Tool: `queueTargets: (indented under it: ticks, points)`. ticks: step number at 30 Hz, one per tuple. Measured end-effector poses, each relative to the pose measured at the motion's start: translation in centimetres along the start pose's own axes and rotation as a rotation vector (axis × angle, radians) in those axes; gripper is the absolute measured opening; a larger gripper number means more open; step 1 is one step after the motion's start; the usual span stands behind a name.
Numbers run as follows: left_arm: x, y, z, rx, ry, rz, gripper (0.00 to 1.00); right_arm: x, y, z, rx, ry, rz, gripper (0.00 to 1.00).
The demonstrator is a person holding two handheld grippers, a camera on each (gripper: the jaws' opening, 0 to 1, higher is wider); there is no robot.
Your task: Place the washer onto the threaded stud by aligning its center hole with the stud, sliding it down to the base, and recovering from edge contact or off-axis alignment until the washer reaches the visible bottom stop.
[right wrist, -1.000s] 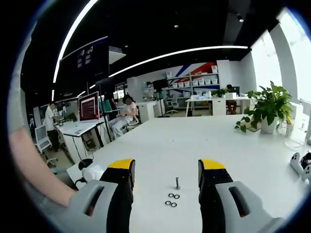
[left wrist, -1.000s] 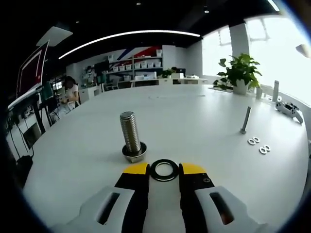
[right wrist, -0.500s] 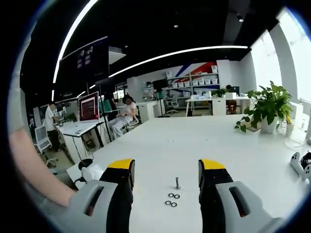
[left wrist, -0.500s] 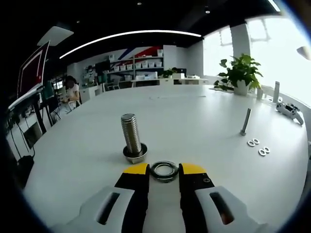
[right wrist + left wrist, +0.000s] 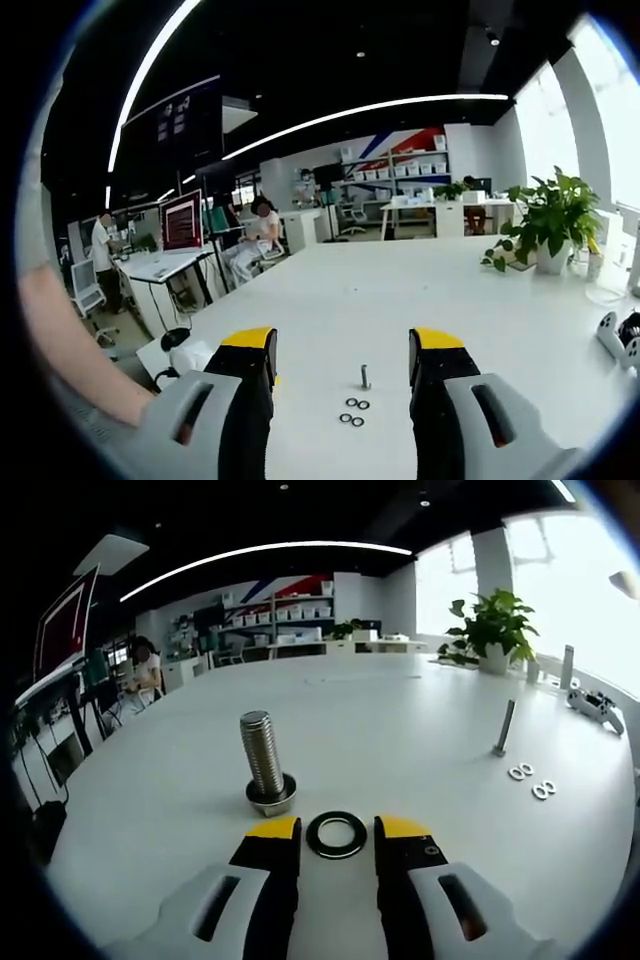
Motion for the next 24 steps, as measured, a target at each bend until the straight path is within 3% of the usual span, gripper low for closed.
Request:
queueTargets:
  ticks: [11, 21, 24]
  points:
    - [0.40, 0.47, 0.05, 0.024, 0.010, -0.004, 0.21, -0.04, -0.06, 0.00, 0.001, 0.002, 0.000, 0.56]
    - [0.75, 0.62, 0.13, 0.001, 0.015, -0.020, 0.20, -0.11, -0.06, 0.10, 0.004, 0.003, 0.000, 0.56]
    - [0.73, 0.25, 0.31, 0.003, 0.023, -0.023, 0.16, -0.03, -0.06, 0.12, 0.005, 0.004, -0.002, 0.56]
Point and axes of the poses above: the point that each gripper's makers call its tool centre point, and the gripper's own axes: y roughly forward along the fingers, x roughly to its right, z roughly out of its top, the point moved 2 cm from there along -y, roughly backward along the fingers, and after that the axes turned 13 degrees about -x, right-handed, at the moved point
